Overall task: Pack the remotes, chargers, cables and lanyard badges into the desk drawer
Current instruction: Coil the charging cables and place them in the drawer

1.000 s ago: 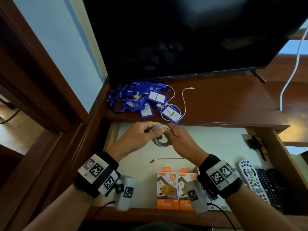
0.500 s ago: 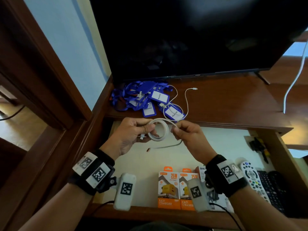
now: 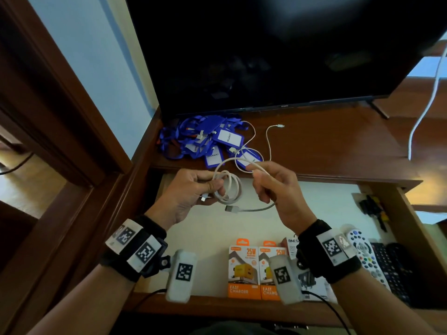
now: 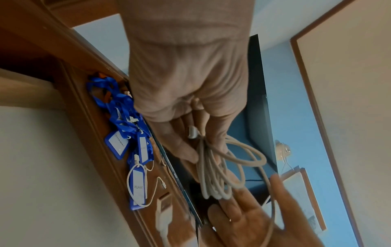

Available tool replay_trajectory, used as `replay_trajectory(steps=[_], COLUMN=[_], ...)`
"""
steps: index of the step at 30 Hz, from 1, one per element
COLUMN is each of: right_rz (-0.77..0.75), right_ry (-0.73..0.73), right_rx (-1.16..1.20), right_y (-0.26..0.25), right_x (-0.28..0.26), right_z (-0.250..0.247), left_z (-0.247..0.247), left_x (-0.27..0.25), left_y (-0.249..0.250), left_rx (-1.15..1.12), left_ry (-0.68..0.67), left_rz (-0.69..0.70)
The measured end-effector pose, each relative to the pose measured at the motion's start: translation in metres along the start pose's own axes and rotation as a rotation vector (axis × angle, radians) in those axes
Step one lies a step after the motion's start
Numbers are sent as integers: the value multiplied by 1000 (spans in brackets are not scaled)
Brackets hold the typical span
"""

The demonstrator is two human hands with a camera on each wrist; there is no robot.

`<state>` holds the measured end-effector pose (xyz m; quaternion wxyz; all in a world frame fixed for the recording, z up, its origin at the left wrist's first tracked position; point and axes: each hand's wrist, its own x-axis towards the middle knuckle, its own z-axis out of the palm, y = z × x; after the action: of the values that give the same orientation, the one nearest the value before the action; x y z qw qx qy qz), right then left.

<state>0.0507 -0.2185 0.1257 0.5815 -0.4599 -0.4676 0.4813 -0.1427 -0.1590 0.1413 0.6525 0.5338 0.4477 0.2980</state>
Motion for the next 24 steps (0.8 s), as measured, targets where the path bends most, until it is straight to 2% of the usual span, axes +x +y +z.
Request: replay_trajectory(steps=[6,12,16,20,24], right_rz=[119,288,296,215,244], right_ry=[-130,-109,-143,-103,-20], right_rx=[-304,-240,-226,-290,-245], right_y=[-10,-8,-6,-3,-1], right_x=[3,8,10,12,14], right_z=[12,9,13,22,32], left_z=[9,8,11,17,27], left_x=[3,8,11,14,15], left_y=[-4,-5,-9,-15,-15], left_rx=[157,174,136,16,-122], left_ry=[59,83,92,78,116], left_rz=[142,194,174,100,70])
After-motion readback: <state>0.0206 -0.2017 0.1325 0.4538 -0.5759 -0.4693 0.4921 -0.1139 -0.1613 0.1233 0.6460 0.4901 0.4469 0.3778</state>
